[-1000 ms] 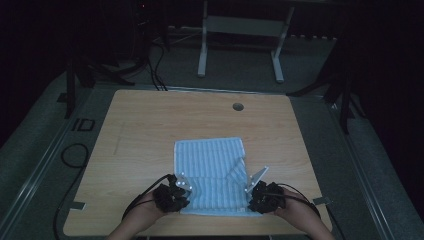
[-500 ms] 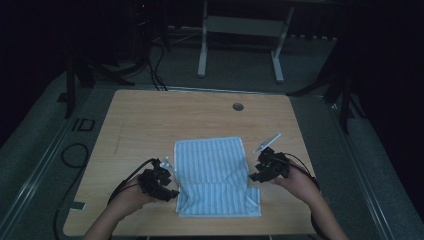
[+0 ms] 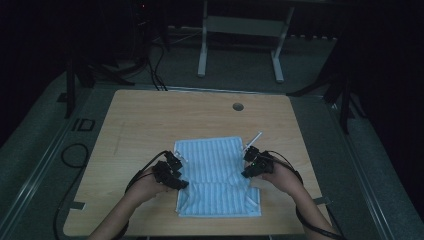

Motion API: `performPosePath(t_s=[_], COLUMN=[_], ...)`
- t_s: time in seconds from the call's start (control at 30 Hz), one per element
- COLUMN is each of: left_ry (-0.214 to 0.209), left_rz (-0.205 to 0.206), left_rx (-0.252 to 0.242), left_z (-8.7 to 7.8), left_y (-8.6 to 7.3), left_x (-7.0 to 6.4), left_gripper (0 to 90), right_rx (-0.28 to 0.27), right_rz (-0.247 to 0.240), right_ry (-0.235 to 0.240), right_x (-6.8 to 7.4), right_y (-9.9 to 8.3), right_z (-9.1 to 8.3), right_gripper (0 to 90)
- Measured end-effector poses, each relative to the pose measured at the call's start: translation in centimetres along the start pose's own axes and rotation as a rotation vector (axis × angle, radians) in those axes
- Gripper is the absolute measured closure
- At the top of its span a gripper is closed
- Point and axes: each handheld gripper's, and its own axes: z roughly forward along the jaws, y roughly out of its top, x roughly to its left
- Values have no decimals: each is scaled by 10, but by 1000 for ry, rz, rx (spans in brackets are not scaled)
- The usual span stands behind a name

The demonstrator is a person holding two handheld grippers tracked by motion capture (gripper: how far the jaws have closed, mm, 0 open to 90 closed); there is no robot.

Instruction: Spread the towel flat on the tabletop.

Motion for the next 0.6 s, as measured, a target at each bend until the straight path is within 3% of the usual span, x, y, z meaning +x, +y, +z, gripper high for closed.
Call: performPosePath(t_s=[0.03,0.07,0.1,0.3,0.37,0.43,0.47,0.57,0.6], left_ry=[1,11,15,44,1,51,54,61,56], left_rz=[3,2,1,30,53,69,92,92,75], left_rx=[-3,-11,-18,-79,-65,-64,-53,-87,-105], left_z=[0,-1,-4,-27,-31,-30,-29,-32,-35], left_y=[1,2,3,10,11,10,9,8,9], left_x=[-1,-1,-2,-10,-12,-18,-22,-25,-24], left_gripper=[781,860,880,896,896,894,894,896,896], right_rx=[12,11,5,-71,-90,-89,-89,-87,-86], right_rz=[-15,-21,-20,-7,-5,-6,-7,-3,1], right_ry=[-8,-17,-21,-48,-54,-55,-62,-65,-64], right_x=[3,4,5,6,7,6,6,4,4], right_y=[1,1,1,-3,-4,-4,-4,-5,-5], right_z=[-2,-3,-6,-32,-39,-44,-44,-43,-43], right_gripper=[867,869,869,868,868,867,868,868,868])
